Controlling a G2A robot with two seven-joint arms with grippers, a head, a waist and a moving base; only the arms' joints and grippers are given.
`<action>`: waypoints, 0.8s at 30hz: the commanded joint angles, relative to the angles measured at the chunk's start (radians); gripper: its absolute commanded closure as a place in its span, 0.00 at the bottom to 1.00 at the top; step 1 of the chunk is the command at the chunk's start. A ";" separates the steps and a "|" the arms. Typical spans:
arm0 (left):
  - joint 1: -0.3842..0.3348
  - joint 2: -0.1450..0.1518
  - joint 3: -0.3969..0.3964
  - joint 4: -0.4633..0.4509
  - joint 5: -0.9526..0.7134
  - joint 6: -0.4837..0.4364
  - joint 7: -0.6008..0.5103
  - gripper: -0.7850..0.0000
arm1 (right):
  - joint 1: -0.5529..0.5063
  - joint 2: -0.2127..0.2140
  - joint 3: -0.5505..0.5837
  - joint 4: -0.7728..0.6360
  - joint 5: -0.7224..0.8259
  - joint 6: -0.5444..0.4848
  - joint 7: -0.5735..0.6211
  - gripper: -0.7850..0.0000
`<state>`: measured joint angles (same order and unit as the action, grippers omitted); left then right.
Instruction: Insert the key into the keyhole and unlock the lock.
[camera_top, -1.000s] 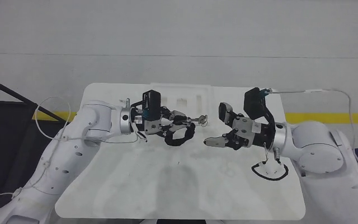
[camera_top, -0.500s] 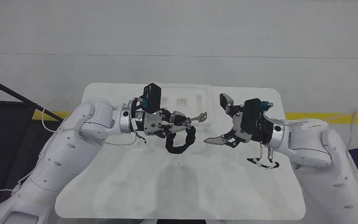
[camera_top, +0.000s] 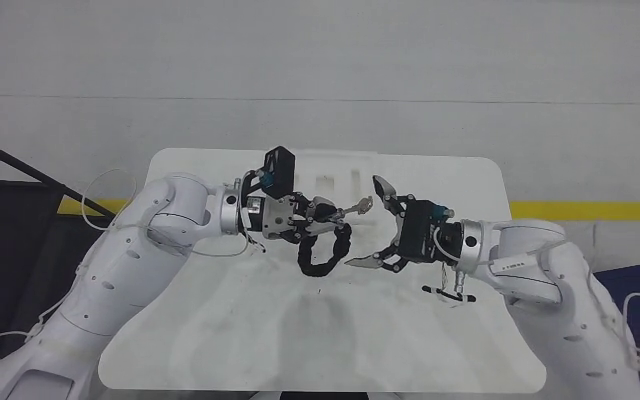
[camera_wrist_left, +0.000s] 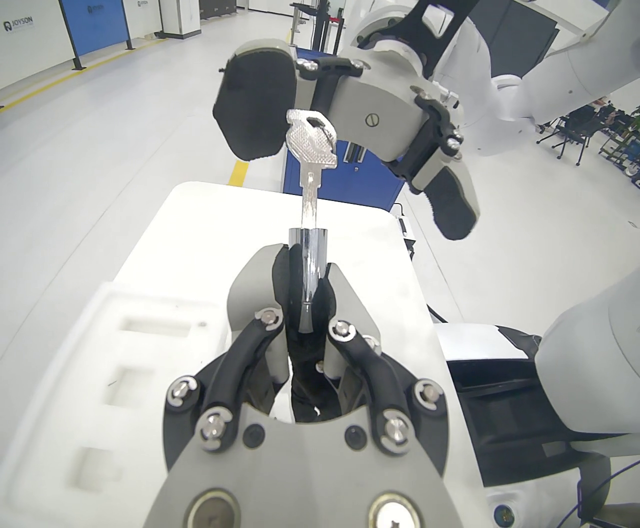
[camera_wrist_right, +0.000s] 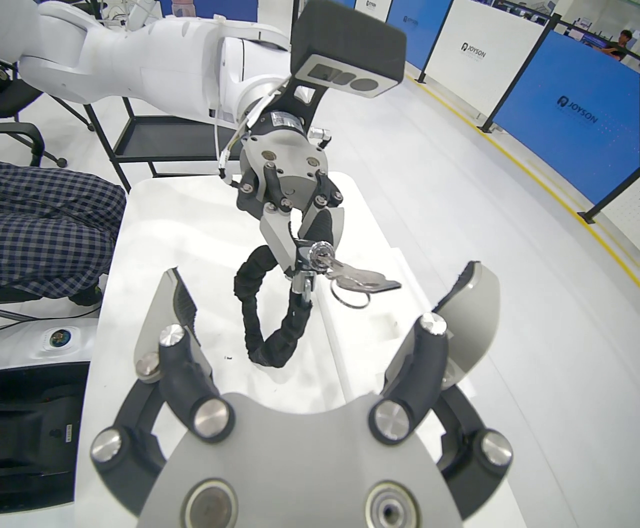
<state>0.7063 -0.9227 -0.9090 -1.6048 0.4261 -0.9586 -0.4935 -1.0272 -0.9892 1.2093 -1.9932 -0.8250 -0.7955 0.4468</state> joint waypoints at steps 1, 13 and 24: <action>0.001 -0.002 -0.001 -0.001 0.014 0.004 0.005 1.00 | 0.000 0.000 -0.003 -0.007 0.008 0.004 0.004 0.00; -0.011 -0.013 0.014 -0.006 0.083 0.004 0.000 1.00 | 0.016 -0.002 -0.049 -0.019 0.050 0.012 0.049 0.00; -0.022 -0.023 0.022 -0.002 0.107 0.000 0.010 1.00 | 0.036 -0.003 -0.079 -0.008 0.066 0.030 0.106 0.00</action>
<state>0.6849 -0.9450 -0.8862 -1.6075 0.5317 -0.9576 -0.4856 -0.9922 -0.9923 1.1310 -2.0012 -0.7595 -0.7685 0.5483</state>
